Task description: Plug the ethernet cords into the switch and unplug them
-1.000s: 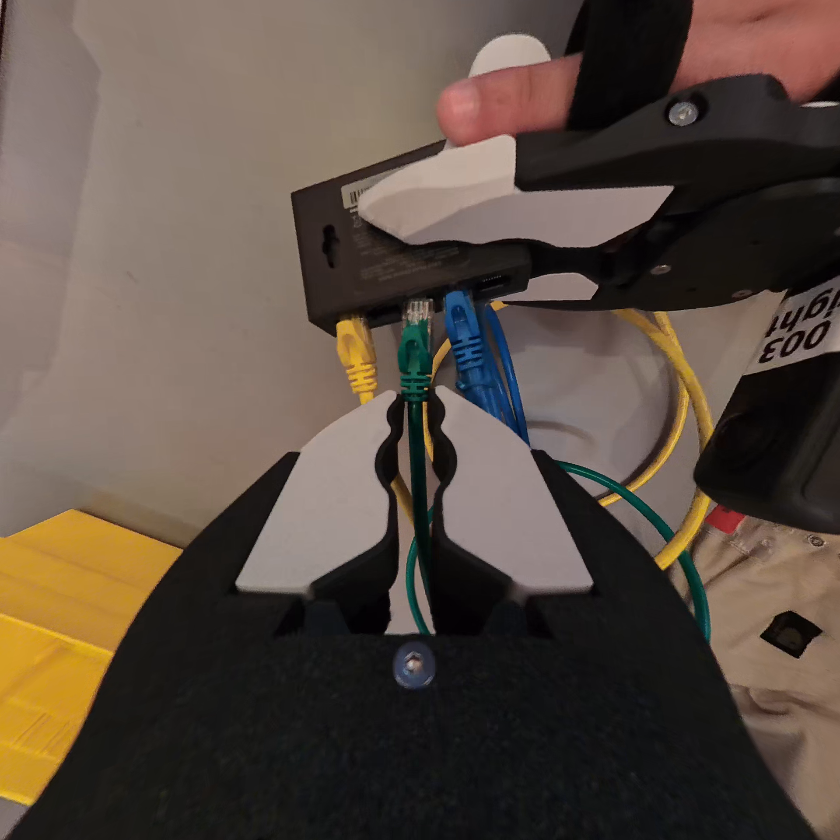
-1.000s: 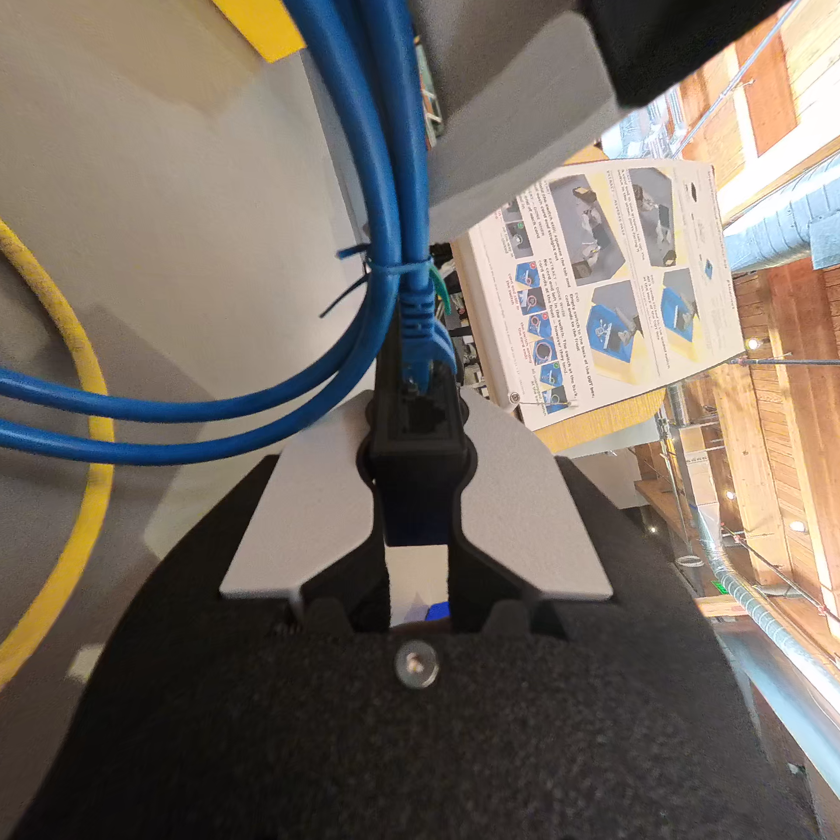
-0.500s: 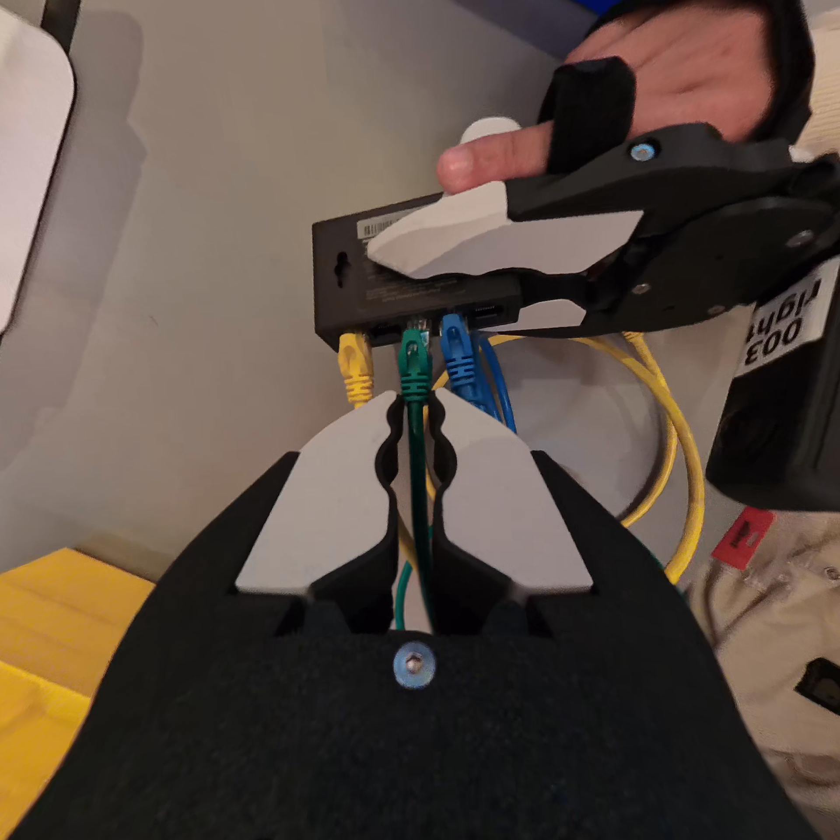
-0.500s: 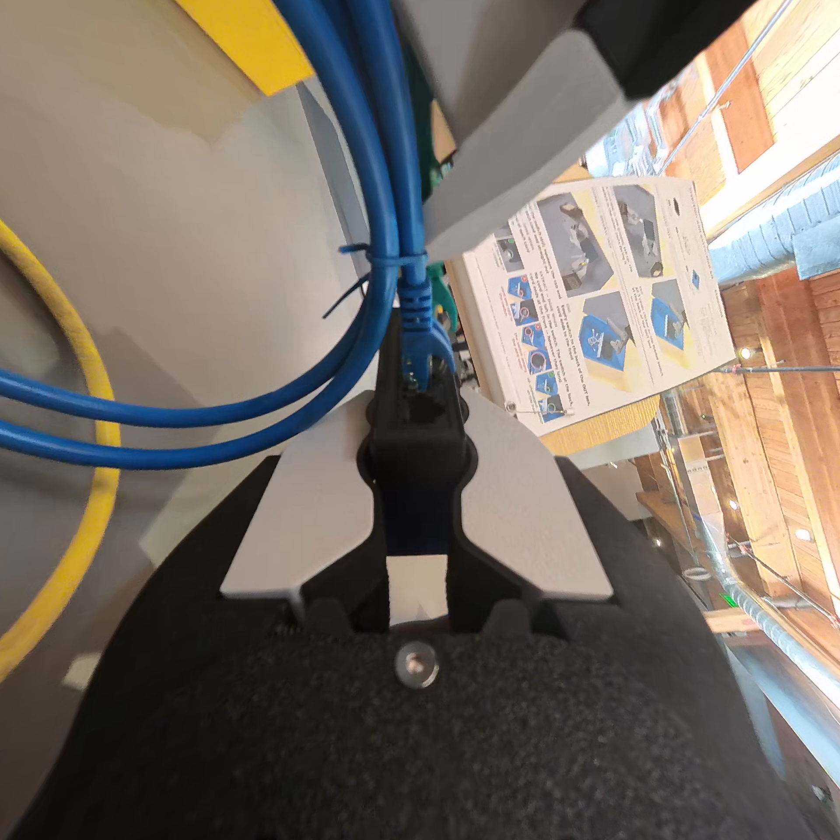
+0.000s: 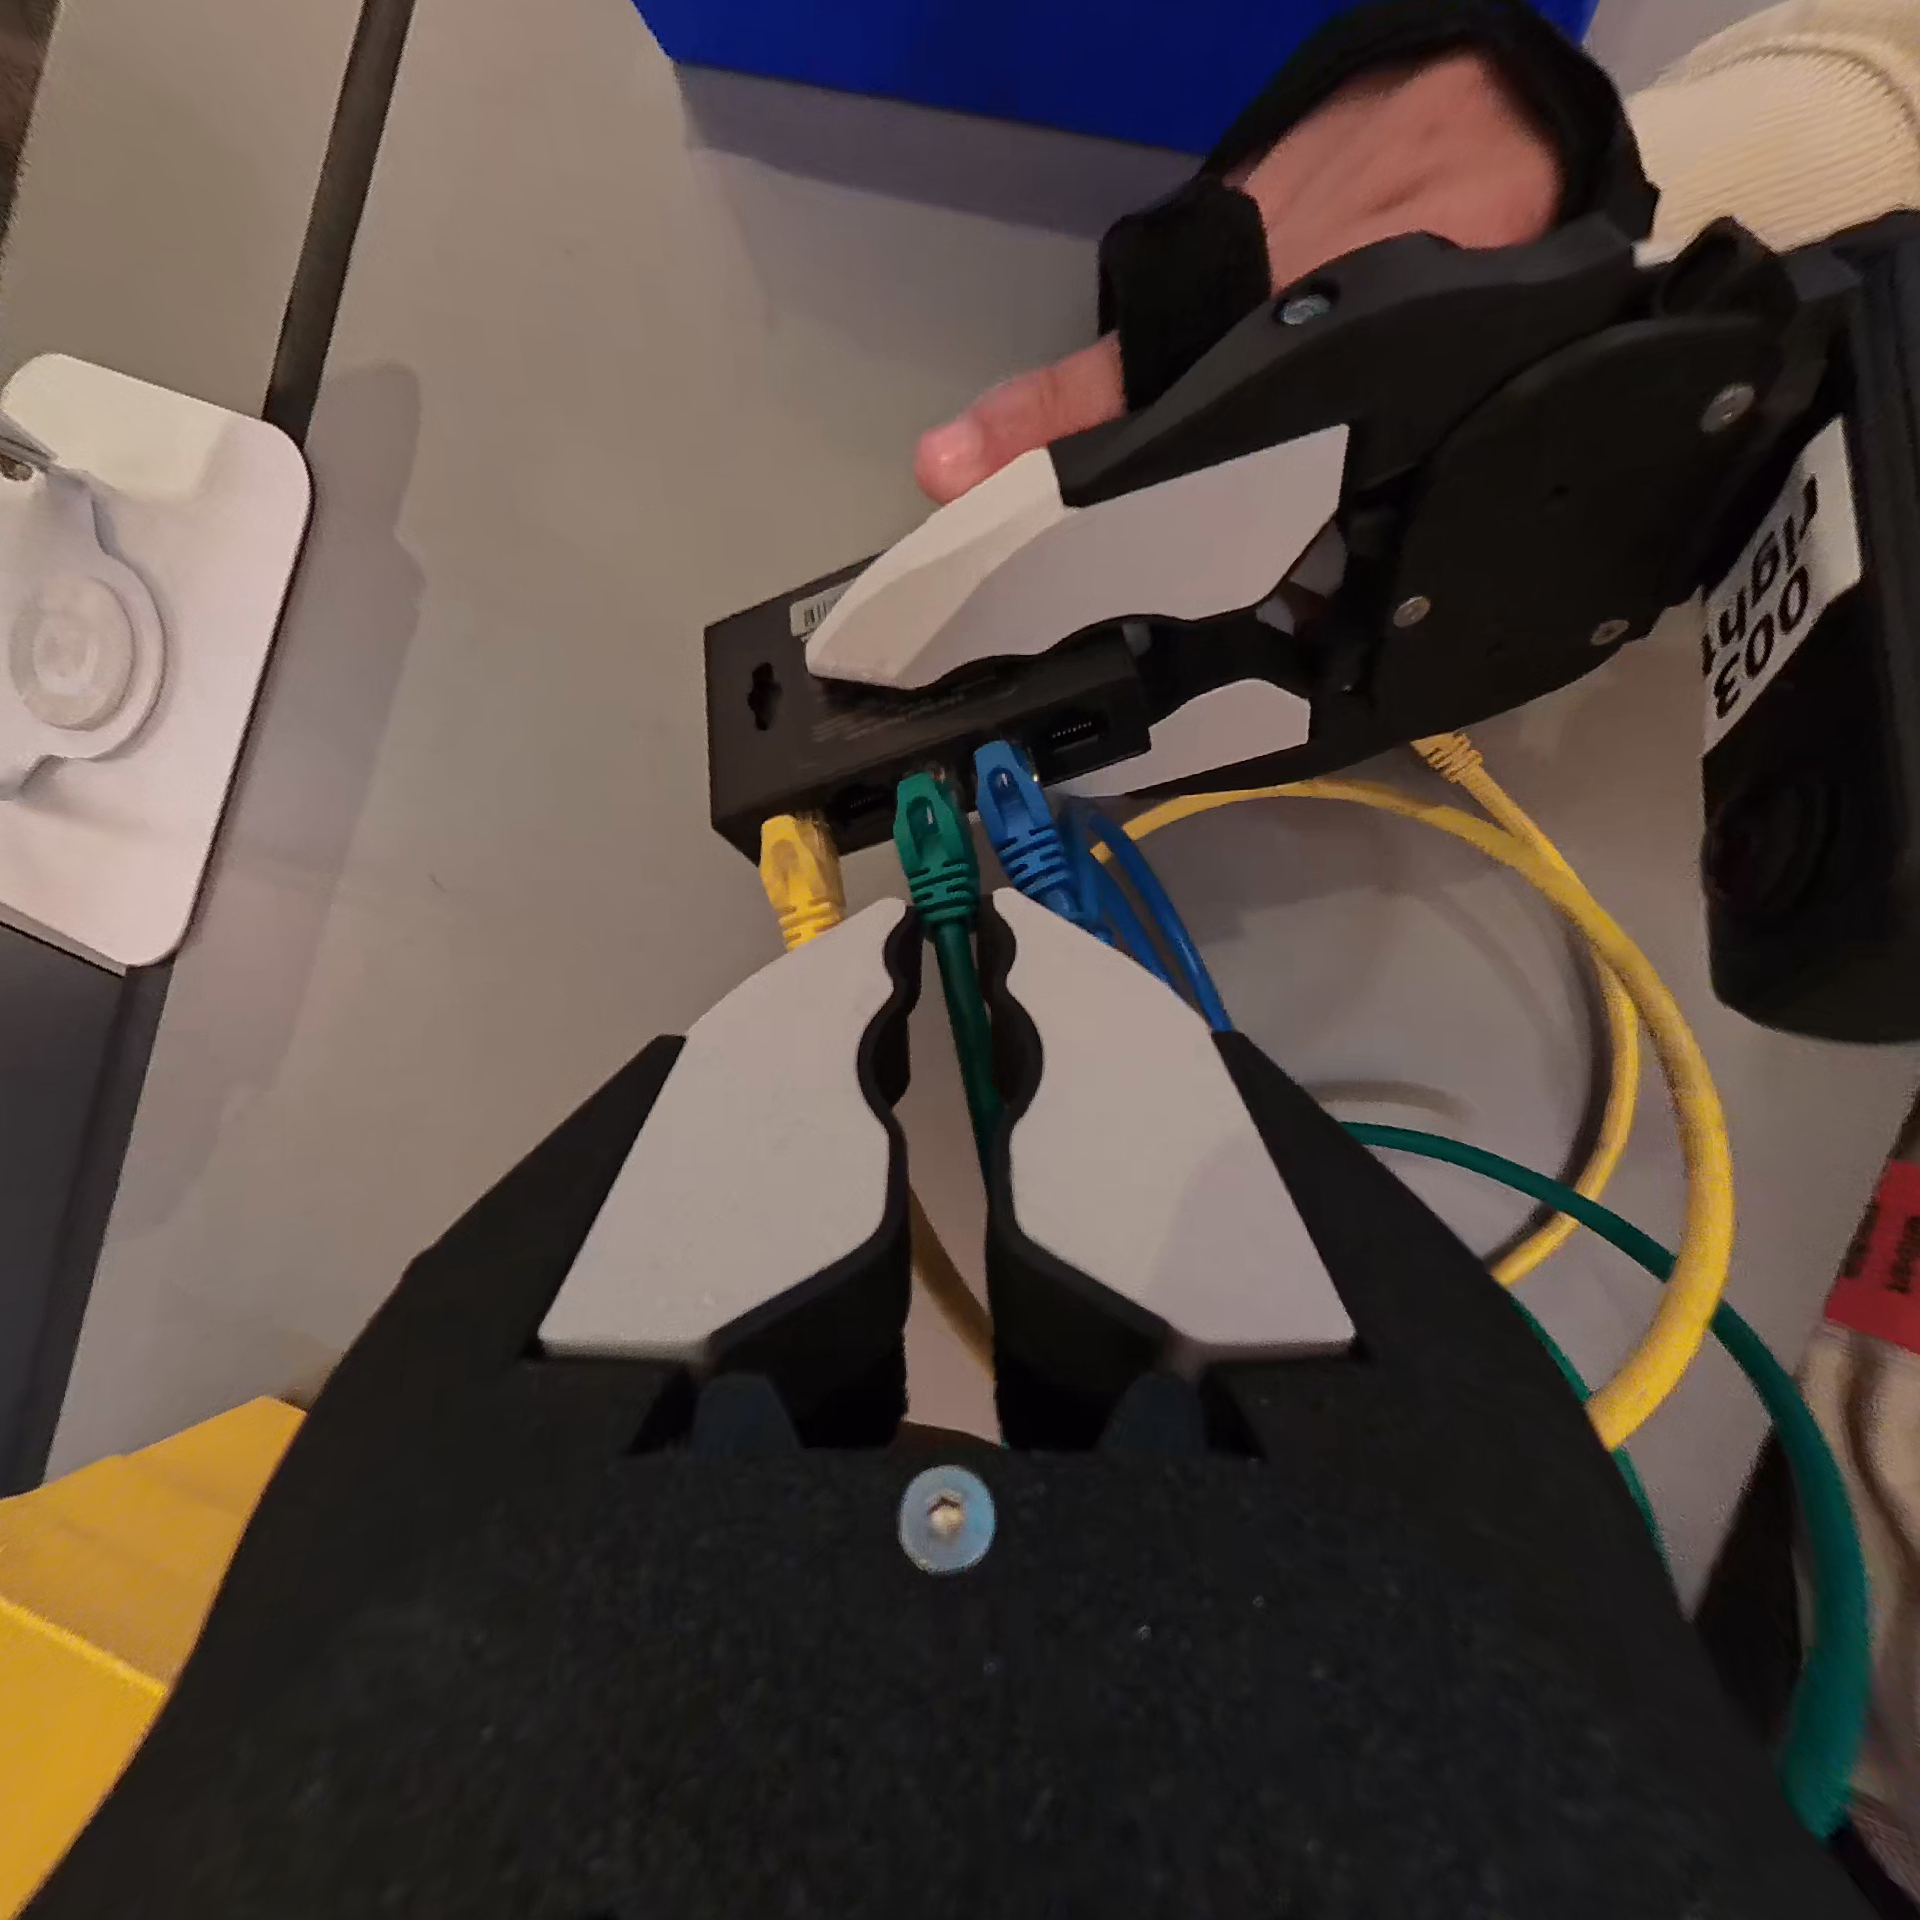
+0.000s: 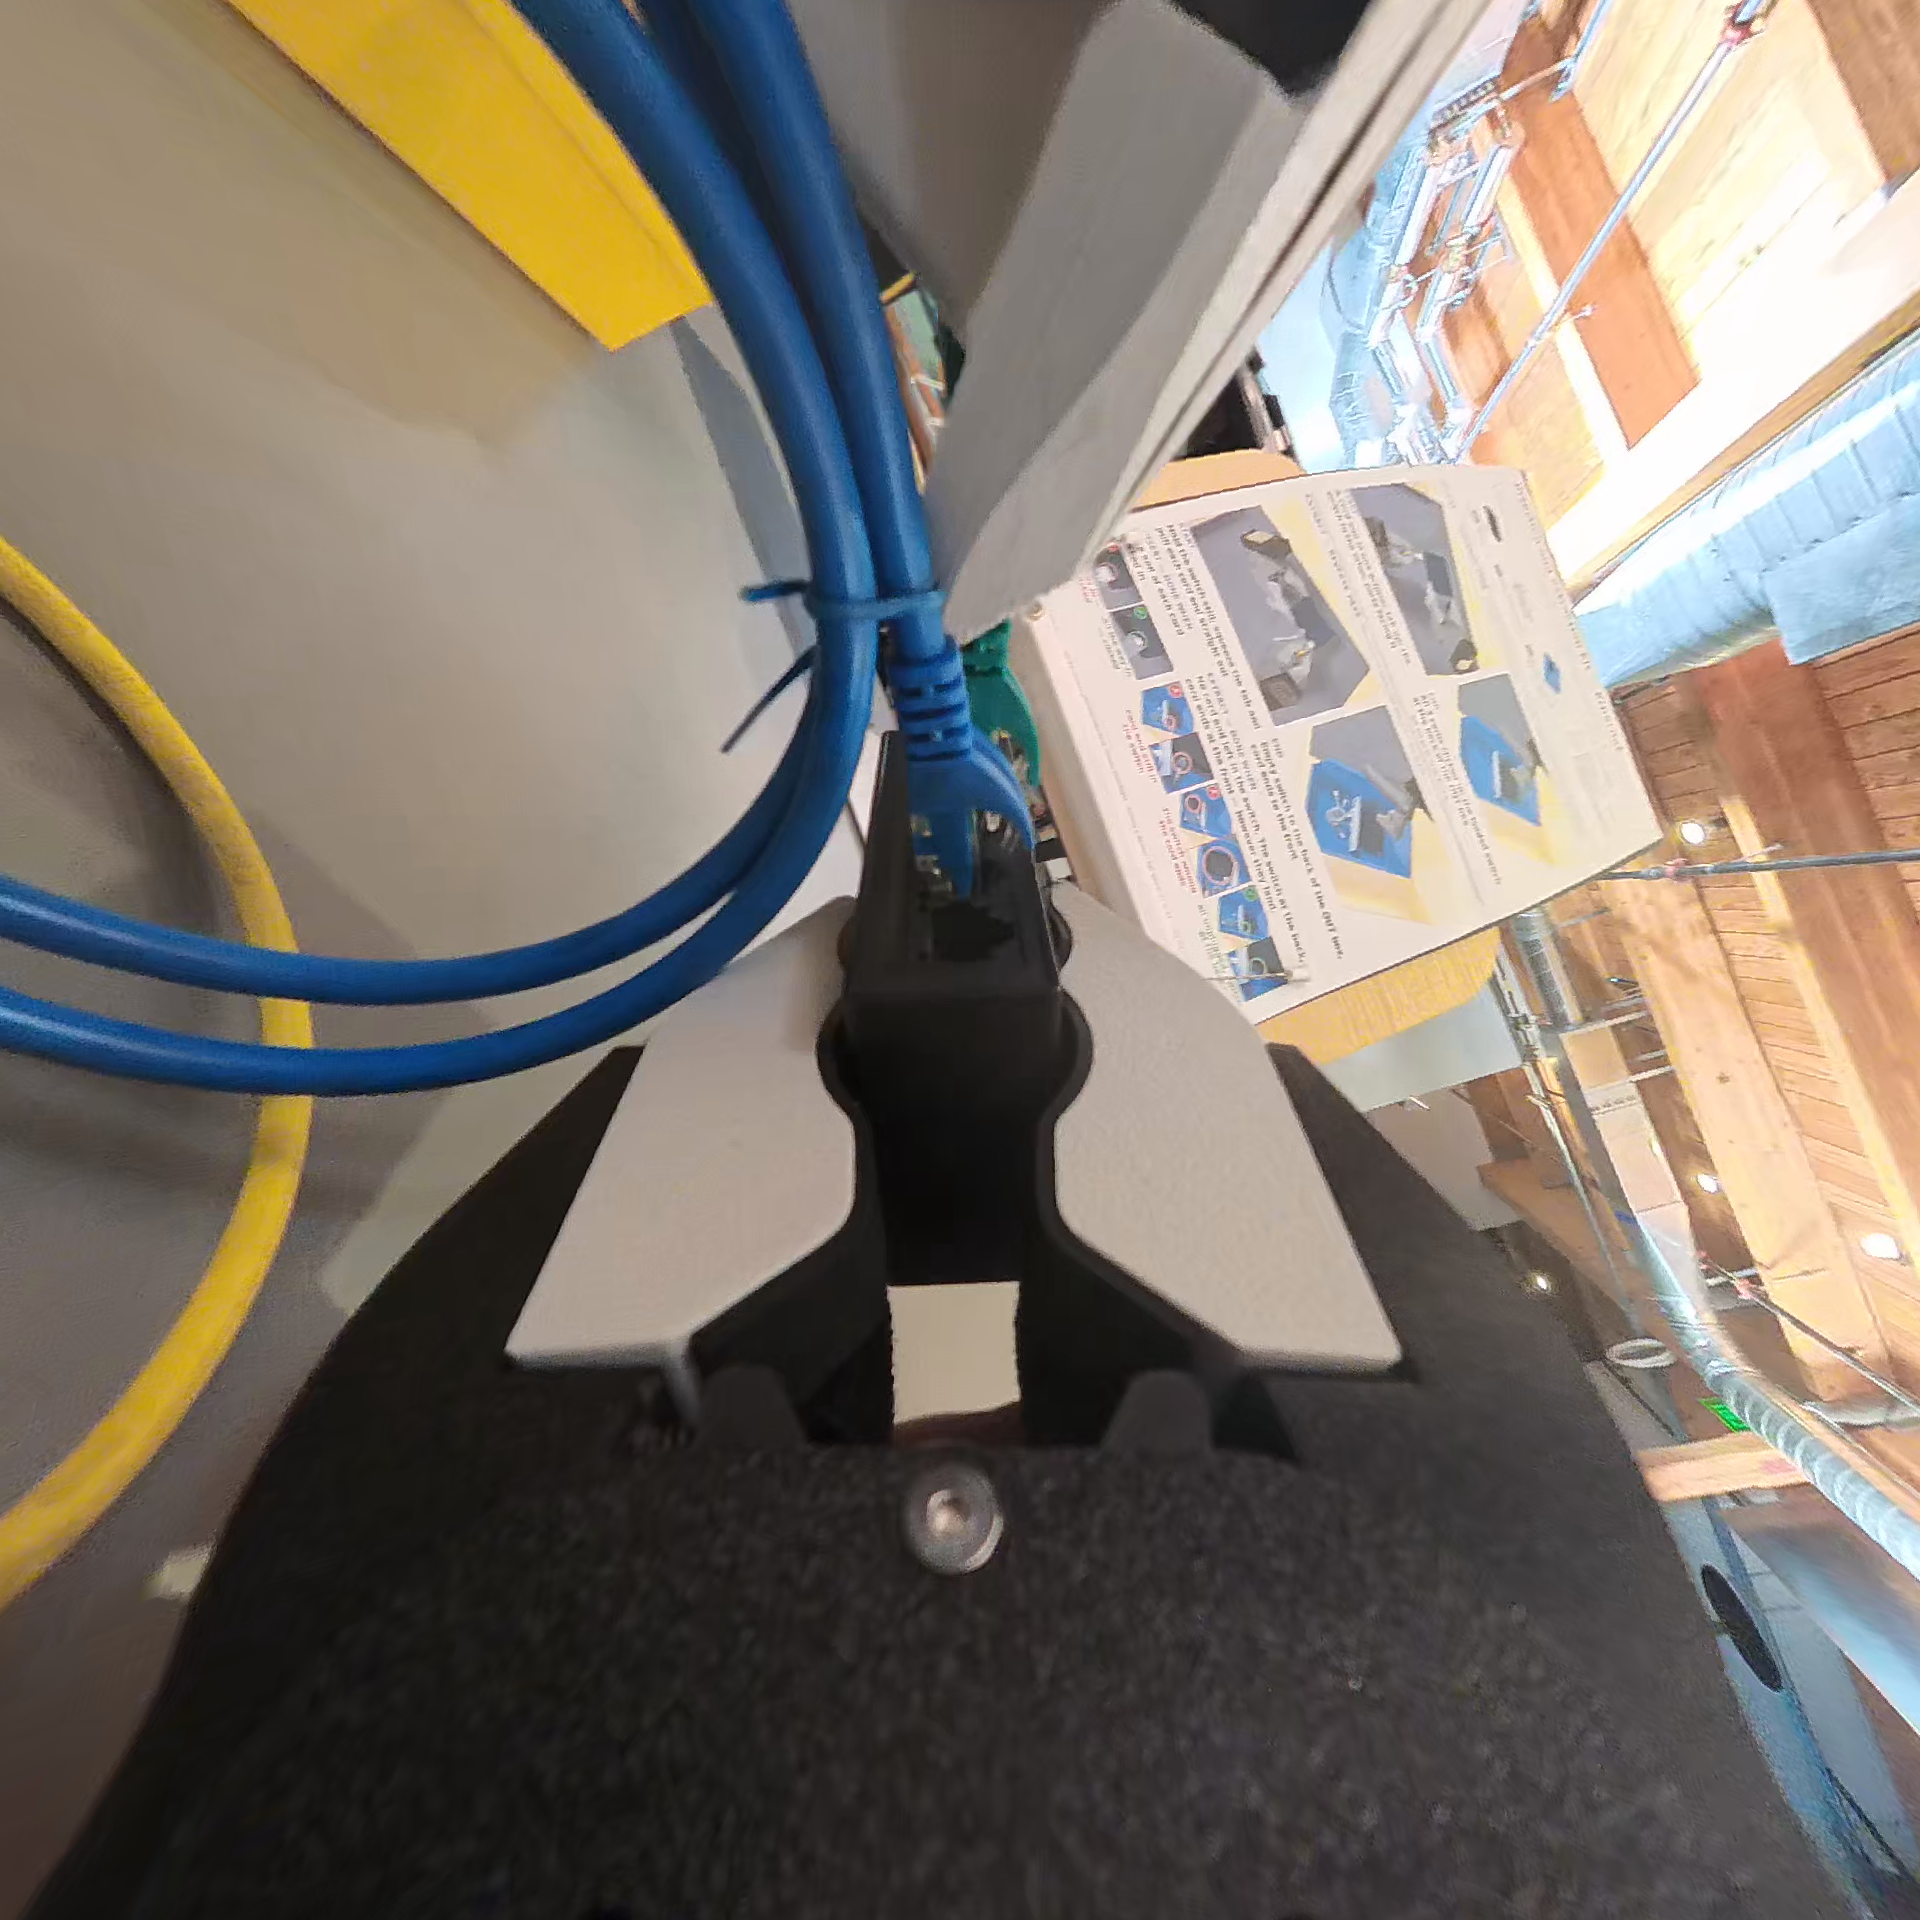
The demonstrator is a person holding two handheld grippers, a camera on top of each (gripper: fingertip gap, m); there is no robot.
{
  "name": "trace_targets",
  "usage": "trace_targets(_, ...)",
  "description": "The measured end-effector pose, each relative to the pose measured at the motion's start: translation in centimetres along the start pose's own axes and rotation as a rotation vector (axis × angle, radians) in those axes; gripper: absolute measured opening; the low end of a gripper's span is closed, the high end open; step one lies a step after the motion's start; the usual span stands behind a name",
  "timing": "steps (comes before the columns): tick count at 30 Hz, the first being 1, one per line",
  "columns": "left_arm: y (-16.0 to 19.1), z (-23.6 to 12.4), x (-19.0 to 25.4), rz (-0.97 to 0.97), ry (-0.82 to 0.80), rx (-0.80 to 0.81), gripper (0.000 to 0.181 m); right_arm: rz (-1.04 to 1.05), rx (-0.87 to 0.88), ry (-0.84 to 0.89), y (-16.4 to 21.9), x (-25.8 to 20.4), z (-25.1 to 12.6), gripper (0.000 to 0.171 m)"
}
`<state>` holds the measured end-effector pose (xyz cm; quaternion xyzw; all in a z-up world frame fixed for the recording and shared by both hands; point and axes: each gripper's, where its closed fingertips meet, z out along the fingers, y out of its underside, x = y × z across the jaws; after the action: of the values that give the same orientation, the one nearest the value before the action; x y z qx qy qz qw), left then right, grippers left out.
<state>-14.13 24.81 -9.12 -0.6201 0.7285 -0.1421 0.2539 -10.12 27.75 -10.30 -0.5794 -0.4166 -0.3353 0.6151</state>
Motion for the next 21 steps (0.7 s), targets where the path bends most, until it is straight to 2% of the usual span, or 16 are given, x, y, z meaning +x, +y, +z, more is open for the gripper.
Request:
trace_targets(4,-0.05,-0.18,0.02,0.041,-0.03,0.012,0.009,0.0,0.015,0.0,-0.04,-0.02,0.08,0.028)
trace_targets(8,-0.12,-0.05,-0.16,-0.033,-0.042,0.062,0.01,-0.013,0.01,-0.004,0.34,0.28,0.15,0.03)
trace_targets(14,-0.4,-0.14,-0.1,-0.118,-0.031,0.231,0.011,0.013,0.029,-0.004,0.27,0.34,0.07,0.029)
trace_targets(21,-0.51,-0.15,-0.65,-0.159,-0.109,0.364,0.02,0.031,0.024,-0.022,0.59,-0.06,0.25,0.03)
